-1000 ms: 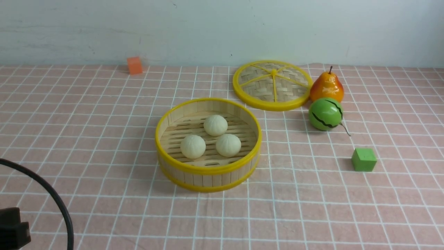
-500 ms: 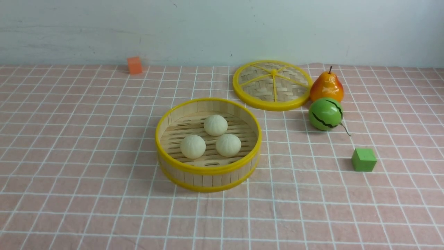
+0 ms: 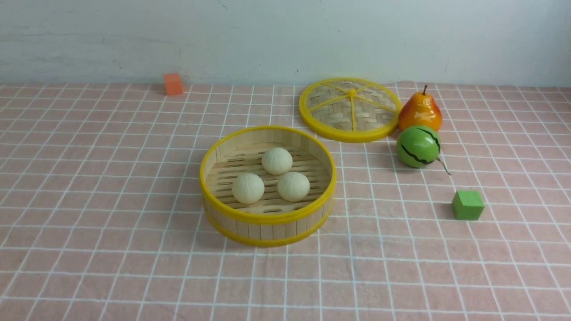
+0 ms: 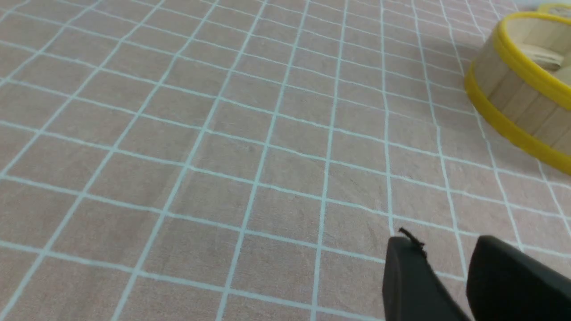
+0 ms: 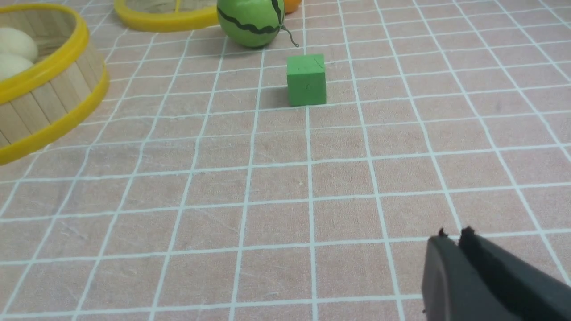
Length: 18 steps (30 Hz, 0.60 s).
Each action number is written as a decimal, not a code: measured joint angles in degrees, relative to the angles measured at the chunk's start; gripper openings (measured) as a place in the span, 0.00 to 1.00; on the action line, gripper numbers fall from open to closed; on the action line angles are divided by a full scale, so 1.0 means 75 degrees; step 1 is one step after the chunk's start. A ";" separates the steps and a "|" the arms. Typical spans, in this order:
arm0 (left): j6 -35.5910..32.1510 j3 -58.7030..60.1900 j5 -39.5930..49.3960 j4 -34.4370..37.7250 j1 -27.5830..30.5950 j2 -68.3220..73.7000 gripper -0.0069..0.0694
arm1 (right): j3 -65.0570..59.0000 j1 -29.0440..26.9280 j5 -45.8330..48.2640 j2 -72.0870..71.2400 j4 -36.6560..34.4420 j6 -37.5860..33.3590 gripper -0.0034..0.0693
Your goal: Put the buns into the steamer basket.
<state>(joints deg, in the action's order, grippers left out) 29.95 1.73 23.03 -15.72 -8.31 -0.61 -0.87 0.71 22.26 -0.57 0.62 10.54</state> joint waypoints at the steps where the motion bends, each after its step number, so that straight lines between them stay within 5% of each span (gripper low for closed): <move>1: -0.0270 0.0000 0.0000 0.0229 0.0000 0.0000 0.31 | 0.0000 0.0000 0.0000 0.0000 0.0007 0.0000 0.10; 6: -0.1877 0.0000 -0.0007 0.0855 0.0000 0.0000 0.07 | 0.0000 0.0000 0.0000 0.0000 0.0006 0.0000 0.11; 18: -0.2075 0.0000 -0.0025 0.1012 0.0000 0.0000 0.07 | 0.0000 0.0000 0.0000 0.0000 0.0007 0.0000 0.13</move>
<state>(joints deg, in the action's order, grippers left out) 14.39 1.73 22.84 -8.13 -8.31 -0.61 -0.87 0.71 22.26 -0.57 0.68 10.54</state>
